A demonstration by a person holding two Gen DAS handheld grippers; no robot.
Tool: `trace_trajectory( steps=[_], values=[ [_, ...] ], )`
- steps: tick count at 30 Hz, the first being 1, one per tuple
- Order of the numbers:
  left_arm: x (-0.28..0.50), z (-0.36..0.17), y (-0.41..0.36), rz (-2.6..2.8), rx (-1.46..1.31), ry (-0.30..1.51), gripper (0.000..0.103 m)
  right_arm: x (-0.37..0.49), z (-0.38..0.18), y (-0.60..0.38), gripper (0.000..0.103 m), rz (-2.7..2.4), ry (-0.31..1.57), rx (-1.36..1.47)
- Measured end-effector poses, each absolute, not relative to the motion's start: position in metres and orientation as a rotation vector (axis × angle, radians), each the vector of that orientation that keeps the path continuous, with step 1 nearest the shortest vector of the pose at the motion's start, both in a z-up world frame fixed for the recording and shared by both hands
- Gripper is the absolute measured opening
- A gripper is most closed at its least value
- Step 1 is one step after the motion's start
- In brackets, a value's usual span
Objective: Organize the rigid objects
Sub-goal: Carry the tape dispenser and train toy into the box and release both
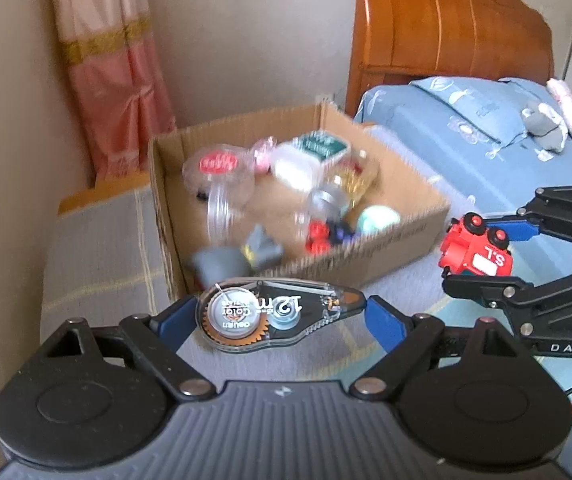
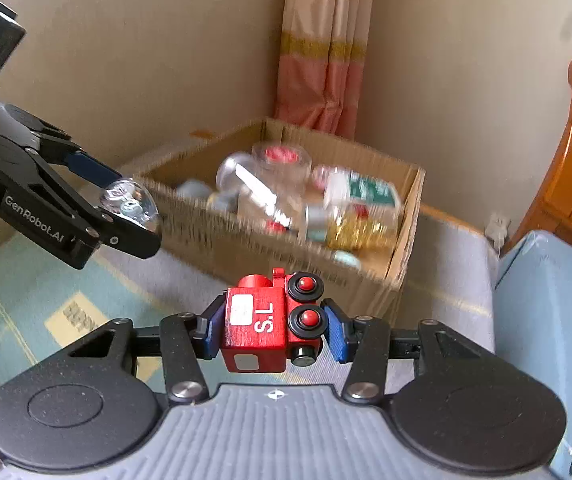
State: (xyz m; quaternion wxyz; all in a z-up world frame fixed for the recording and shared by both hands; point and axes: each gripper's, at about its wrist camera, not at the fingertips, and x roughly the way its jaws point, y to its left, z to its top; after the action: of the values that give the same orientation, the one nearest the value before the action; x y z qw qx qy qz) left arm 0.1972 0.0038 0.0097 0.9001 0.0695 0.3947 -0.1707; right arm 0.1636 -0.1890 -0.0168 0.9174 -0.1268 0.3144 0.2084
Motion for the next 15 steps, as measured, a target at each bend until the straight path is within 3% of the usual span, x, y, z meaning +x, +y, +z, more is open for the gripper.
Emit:
trace_trajectory(
  steps=[8,15],
  values=[
    [0.242,0.037,-0.001,-0.34,0.178,0.744,0.089,0.203,0.015,-0.18,0.054,0.428,0.566,-0.274],
    [0.29,0.04,0.005,-0.319,0.162,0.753,0.089,0.261,0.022,-0.171,0.054,0.446,0.607,-0.23]
  ],
)
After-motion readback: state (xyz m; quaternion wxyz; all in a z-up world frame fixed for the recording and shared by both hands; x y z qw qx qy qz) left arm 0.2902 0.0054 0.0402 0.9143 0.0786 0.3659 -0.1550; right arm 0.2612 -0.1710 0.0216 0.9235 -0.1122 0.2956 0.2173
